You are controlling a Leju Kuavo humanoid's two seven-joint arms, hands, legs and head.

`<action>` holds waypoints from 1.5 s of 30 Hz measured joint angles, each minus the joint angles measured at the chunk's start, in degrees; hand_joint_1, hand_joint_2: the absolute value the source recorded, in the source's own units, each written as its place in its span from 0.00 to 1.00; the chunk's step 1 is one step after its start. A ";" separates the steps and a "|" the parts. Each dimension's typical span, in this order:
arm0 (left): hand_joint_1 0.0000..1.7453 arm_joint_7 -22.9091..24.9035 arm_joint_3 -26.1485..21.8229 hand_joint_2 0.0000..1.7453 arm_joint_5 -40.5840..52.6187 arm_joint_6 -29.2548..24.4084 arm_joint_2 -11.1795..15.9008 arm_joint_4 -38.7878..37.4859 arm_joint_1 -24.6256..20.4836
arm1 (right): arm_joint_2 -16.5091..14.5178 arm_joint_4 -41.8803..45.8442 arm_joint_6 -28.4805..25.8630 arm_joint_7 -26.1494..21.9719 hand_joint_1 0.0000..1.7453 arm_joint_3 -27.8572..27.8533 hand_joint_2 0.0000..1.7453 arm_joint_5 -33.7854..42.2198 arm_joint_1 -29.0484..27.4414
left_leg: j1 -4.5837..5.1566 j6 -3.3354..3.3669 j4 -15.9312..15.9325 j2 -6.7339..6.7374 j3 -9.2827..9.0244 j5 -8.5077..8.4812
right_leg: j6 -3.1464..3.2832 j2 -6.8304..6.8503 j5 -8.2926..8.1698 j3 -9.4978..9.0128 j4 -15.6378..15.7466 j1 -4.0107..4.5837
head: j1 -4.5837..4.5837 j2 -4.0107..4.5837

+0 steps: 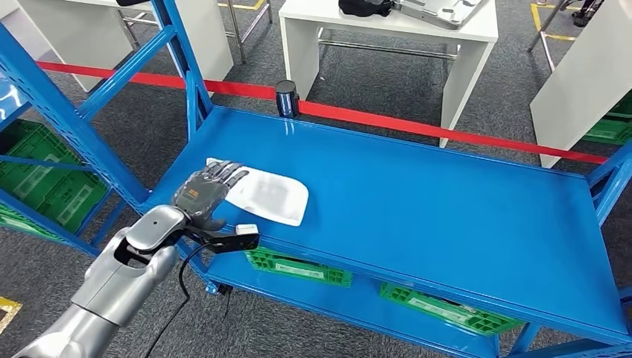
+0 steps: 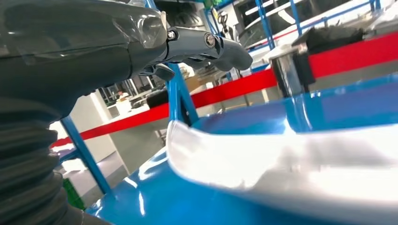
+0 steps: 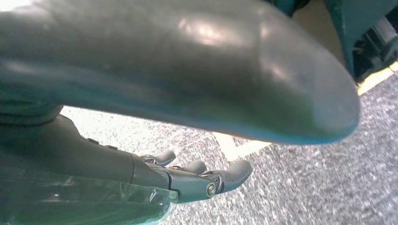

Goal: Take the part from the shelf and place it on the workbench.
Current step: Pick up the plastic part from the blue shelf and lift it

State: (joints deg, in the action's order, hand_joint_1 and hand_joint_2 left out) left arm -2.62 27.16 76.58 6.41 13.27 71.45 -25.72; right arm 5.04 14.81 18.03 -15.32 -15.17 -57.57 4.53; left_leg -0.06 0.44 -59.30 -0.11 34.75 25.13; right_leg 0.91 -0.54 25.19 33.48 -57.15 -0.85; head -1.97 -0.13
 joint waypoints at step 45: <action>0.00 -1.21 1.62 1.00 2.11 -2.62 -7.65 -15.25 -5.23 | -0.58 0.25 0.09 1.57 0.00 5.44 0.00 5.94 -0.04 | 0.42 1.28 3.03 0.26 -1.79 -0.58 | -3.00 0.47 1.07 3.68 -5.24 -0.83 | 0.40 0.00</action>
State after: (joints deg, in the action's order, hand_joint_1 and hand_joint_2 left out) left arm -3.84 28.78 78.69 3.79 5.62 56.20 -30.96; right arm 4.45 15.05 18.12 -13.74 -9.73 -51.63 4.49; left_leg 0.36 1.72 -56.27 0.15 32.96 24.56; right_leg -2.09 -0.07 26.27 37.16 -62.39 -1.68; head -1.57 -0.13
